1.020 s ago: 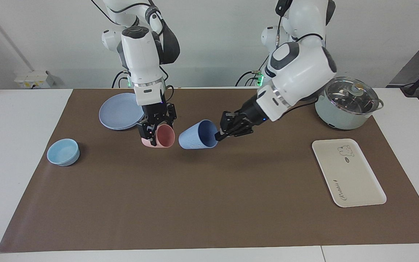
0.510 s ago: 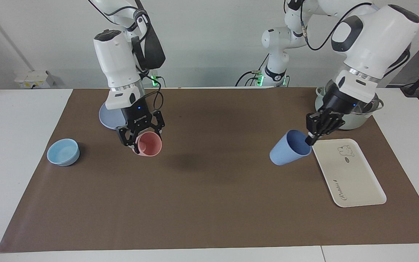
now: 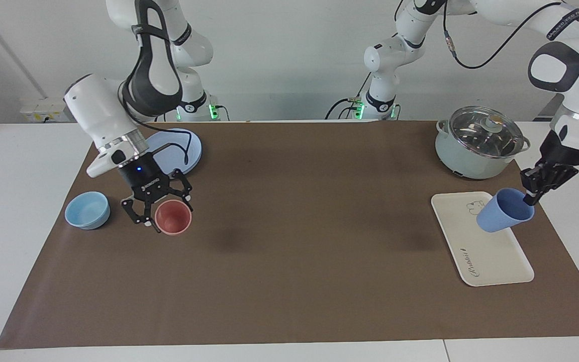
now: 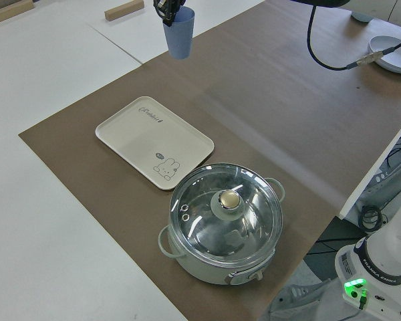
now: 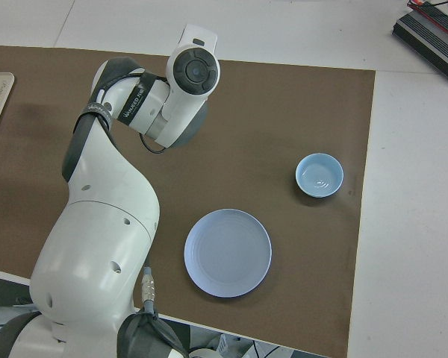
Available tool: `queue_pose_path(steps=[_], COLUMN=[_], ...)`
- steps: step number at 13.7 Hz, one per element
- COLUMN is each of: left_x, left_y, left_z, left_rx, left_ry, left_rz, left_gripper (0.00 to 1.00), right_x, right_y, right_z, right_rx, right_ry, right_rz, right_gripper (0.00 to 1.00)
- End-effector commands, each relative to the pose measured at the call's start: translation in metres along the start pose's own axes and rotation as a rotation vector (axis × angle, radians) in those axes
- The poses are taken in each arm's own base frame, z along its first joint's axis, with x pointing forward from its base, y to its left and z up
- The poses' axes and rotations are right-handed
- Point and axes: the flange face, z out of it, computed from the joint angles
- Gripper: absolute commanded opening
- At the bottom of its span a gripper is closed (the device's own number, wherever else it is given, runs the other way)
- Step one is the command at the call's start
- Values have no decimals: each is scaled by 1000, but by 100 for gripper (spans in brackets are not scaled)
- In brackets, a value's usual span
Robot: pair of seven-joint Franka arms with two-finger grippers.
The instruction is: Place cup on tray
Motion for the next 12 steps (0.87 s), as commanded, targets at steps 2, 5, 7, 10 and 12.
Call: queue_pose_path(steps=[2, 5, 7, 10, 12], left_x=[-28, -29, -32, -38, -40], left_y=[-43, -57, -59, -66, -72], left_z=[44, 66, 81, 123, 137], left_rx=[50, 41, 30, 0, -17], left_ry=[43, 31, 16, 32, 19], left_rz=[-8, -36, -50, -84, -108], left_gripper=[0, 0, 0, 0, 0], right_x=[-71, -107, -137, -169, -179], right_y=[27, 27, 43, 49, 49], right_z=[20, 37, 43, 54, 58], right_rx=[-5, -23, -15, 2, 18], right_ry=[179, 249, 273, 306, 314], right_rz=[25, 50, 22, -10, -18], right_gripper=[0, 0, 0, 0, 0])
